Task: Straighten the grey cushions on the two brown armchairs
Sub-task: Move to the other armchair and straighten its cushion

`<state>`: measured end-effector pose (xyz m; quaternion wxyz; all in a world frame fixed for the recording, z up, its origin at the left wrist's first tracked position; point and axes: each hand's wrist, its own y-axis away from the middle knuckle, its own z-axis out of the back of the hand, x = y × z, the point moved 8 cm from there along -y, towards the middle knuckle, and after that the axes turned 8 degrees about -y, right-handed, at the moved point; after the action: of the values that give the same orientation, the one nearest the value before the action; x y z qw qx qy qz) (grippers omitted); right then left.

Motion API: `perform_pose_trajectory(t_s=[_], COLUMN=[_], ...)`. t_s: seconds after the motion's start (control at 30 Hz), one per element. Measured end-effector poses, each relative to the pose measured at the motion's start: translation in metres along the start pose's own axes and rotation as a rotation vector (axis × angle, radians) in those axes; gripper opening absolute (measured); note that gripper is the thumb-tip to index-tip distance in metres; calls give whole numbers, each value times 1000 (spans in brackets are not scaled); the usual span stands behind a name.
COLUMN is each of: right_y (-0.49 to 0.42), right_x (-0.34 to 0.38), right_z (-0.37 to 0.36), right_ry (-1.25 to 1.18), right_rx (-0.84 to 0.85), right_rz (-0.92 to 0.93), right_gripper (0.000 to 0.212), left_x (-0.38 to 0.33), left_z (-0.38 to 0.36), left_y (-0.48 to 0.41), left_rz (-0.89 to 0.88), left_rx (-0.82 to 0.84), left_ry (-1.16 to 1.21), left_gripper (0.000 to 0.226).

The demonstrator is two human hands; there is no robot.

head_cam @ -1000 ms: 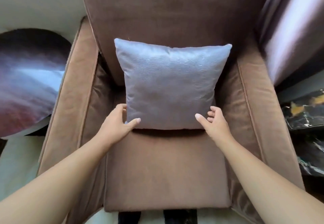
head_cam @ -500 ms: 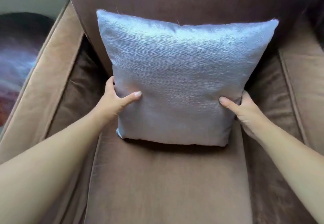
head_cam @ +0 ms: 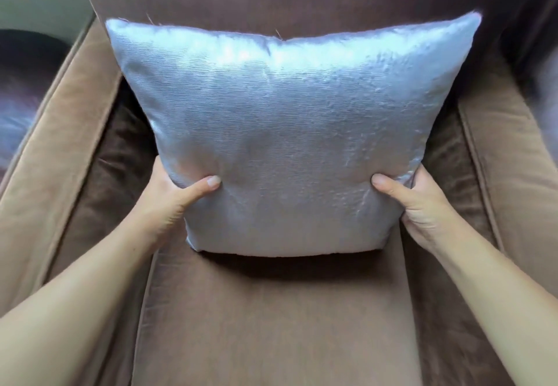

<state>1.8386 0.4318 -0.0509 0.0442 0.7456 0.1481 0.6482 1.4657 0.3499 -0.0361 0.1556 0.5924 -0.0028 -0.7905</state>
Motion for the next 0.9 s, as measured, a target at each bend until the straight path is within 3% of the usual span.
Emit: perform_pose_trajectory(t_s=[0.17,0.33,0.47,0.6,0.7,0.9], right_y=[-19,-24,-23,-15,-15,-23], right_x=[13,-8,-13,-20,-31,-29], right_z=[-5,-7,-6,-4,-6,-5], right_ry=[6,13,-3,13,39,76], right_rx=[13,-36,-72,-63,-55,-81], right_rz=[39,11,11,-16,-58,-73], right_gripper=[116,127,125,119,123,125], left_x=[-2,12,17,21,29,31], left_z=[13,-1,-3,-3,-11,-15], left_y=[-20,-29,-30,-25,-22,-23], left_rz=[-9,-1,-4,15,66,65], left_rx=[-89,-41,-29,-35,-57,-95], left_ry=[-16,-50,-55,-47,-73,-130], left_gripper=[109,120,117,98,115,107])
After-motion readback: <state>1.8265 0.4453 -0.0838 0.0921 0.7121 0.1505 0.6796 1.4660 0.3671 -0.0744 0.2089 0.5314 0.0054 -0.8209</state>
